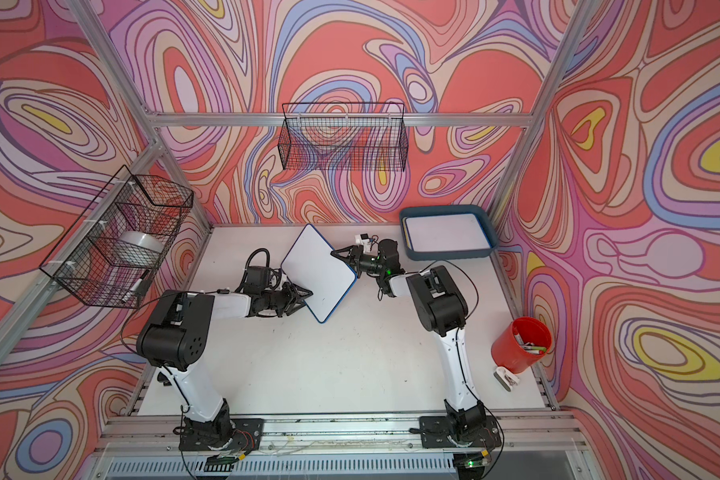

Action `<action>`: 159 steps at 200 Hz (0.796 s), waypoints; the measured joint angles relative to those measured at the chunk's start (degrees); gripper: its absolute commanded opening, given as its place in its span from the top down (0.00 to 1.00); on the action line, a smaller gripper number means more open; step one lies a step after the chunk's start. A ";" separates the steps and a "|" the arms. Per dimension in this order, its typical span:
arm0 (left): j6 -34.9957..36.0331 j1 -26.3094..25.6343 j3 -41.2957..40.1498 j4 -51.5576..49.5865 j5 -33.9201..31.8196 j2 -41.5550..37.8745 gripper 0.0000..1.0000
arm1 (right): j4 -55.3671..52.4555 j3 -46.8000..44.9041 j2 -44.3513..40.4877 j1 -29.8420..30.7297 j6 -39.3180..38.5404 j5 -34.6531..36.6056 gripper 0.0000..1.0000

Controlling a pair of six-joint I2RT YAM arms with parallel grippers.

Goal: Put the whiteboard into the storage box
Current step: Pick up the whiteboard at the center of the board.

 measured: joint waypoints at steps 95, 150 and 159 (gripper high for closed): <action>3.82 0.00 1.73 -3.69 -0.63 0.00 0.52 | -46.60 5.55 -2.86 -2.54 -32.81 -5.25 0.56; 4.00 -0.11 2.29 -3.65 -0.09 0.13 0.52 | -55.82 6.93 -3.69 -3.65 -39.47 -5.29 0.57; 4.00 -0.11 2.54 -3.61 0.02 0.17 0.52 | -56.46 7.23 -3.69 -3.76 -40.13 -5.31 0.59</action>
